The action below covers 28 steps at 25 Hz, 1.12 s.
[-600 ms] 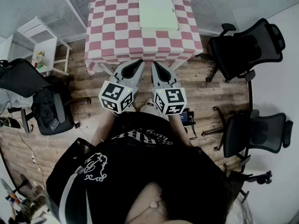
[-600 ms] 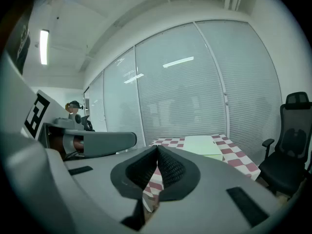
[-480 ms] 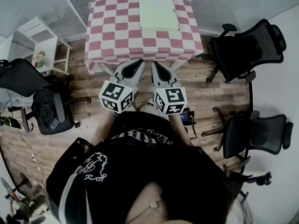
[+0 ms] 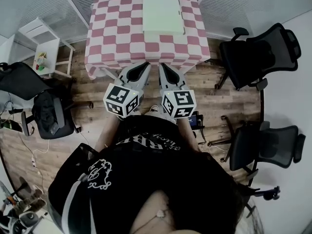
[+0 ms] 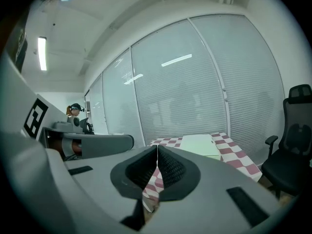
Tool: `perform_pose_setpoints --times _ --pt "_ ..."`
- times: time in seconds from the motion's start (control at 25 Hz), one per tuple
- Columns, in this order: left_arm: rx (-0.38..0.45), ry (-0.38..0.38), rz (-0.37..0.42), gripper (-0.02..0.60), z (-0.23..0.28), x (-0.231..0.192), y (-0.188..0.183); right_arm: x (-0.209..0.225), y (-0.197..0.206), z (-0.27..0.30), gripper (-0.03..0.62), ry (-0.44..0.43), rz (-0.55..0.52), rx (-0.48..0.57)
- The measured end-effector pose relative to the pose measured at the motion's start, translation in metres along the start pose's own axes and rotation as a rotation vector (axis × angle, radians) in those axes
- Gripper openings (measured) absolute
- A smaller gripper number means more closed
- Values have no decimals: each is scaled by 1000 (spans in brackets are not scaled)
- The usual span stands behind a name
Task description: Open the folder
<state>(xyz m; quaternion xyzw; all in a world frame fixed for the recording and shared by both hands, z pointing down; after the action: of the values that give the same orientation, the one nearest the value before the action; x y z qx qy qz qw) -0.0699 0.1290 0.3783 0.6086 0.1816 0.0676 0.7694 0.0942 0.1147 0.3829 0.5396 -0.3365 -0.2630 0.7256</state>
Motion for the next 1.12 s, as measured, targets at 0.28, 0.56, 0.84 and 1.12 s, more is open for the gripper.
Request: perform_pose_setpoints --times 0.28,0.56,0.84,1.12 --pt "1 -31 16 28 27 22 3 39 3 -14 11 -33 10 -14" --pt "-30 -76 40 28 40 33 10 71 7 -21 11 -45 37 -17" --pt "-64 -69 63 28 57 33 11 97 12 -13 11 -30 84 -12" --pt "-114 -67 73 29 104 7 14 133 12 10 12 1 117 -33"
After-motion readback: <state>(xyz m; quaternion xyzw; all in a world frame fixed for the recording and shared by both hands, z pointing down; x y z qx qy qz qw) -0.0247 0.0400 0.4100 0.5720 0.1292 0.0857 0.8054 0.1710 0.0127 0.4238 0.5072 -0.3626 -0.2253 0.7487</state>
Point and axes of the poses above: the fingertips, and each gripper's own axes: z forward along the fingers, x to its right, y out of its underside, the point moved 10 cm from there along -z, backward along the fingers, and after that the axes turned 14 degrees about -y, right-handed, at the moved point
